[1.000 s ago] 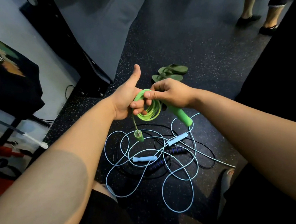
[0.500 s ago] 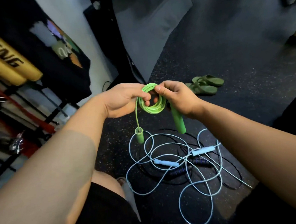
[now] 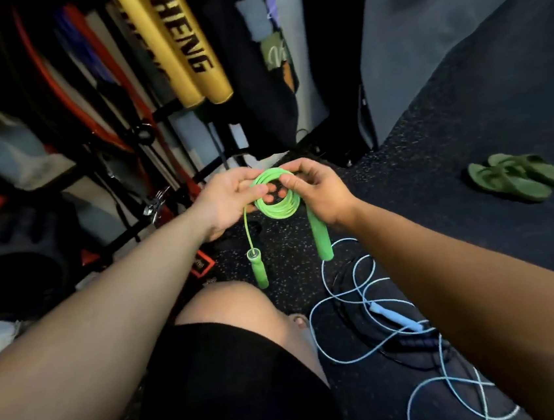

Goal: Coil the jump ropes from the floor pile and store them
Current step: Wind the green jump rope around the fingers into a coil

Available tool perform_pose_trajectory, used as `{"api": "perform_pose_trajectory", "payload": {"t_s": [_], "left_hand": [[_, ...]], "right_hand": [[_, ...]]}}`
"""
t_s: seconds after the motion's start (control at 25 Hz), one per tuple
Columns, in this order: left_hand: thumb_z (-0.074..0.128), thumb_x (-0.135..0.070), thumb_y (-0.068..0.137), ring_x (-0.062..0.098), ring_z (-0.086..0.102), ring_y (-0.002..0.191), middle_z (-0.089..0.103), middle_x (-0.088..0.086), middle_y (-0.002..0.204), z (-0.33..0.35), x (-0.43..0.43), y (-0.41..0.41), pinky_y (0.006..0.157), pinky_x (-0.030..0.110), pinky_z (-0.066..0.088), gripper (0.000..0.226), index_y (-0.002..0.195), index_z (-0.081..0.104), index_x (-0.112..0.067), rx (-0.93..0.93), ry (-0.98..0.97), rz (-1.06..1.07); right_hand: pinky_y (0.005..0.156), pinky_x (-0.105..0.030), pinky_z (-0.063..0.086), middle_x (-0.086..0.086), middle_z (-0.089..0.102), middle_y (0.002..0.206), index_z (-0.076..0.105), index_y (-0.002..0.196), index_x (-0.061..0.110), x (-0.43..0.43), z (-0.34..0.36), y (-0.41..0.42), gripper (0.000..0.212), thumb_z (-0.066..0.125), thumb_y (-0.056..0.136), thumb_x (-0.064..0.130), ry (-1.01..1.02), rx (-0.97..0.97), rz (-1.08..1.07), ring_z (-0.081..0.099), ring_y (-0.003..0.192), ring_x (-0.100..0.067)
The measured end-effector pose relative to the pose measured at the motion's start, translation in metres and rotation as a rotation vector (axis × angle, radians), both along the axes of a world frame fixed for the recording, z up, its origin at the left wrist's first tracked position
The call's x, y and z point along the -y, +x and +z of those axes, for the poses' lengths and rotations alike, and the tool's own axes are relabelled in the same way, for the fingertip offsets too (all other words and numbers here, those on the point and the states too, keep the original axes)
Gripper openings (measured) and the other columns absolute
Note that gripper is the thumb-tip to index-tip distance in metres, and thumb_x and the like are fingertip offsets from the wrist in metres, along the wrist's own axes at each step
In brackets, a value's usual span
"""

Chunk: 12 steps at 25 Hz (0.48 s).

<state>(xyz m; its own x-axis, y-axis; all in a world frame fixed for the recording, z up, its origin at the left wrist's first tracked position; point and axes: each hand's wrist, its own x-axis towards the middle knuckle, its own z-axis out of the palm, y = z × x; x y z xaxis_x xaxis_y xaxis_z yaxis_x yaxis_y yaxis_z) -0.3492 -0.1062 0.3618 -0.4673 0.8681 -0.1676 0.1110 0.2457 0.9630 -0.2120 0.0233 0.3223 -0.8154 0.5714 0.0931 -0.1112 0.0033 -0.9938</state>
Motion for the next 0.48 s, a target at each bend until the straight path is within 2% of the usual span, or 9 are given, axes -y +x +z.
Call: {"api": "perform_pose_trajectory", "payload": {"t_s": [0.12,0.24,0.36,0.48], "left_hand": [[0.061,0.000,0.096,0.011,0.074,0.088,0.076,0.000,0.099,-0.027,0.022,-0.019,0.081,0.026,0.058,0.031,0.123,0.066,-0.013,-0.045,-0.006,0.172],[0.061,0.000,0.096,0.009,0.073,0.088,0.073,0.006,0.110,-0.054,0.036,-0.037,0.079,0.020,0.058,0.038,0.133,0.061,-0.008,-0.024,0.011,0.322],[0.062,-0.001,0.095,0.011,0.073,0.092,0.073,-0.001,0.109,-0.080,0.044,-0.059,0.086,0.025,0.058,0.034,0.126,0.066,-0.015,-0.044,0.034,0.410],[0.067,-0.003,0.093,0.014,0.072,0.093,0.075,0.005,0.108,-0.103,0.051,-0.082,0.086,0.031,0.058,0.028,0.118,0.068,-0.015,-0.028,0.048,0.496]], "right_hand": [[0.052,-0.012,0.046,-0.009,0.065,0.078,0.057,0.118,-0.007,0.017,-0.019,-0.032,0.024,0.056,0.098,0.005,-0.017,0.079,0.033,0.061,0.056,0.002],[0.049,-0.010,0.043,-0.008,0.065,0.077,0.061,0.114,0.000,0.027,-0.039,-0.065,0.018,0.059,0.097,0.007,0.010,0.129,0.063,0.059,0.053,0.003],[0.050,-0.011,0.044,-0.005,0.067,0.077,0.064,0.110,0.009,0.032,-0.059,-0.097,0.014,0.062,0.096,0.012,0.025,0.157,0.082,0.059,0.055,0.003],[0.050,-0.010,0.042,-0.007,0.067,0.079,0.065,0.114,0.004,0.032,-0.078,-0.127,0.020,0.063,0.096,0.012,0.044,0.183,0.101,0.058,0.055,0.004]]}}
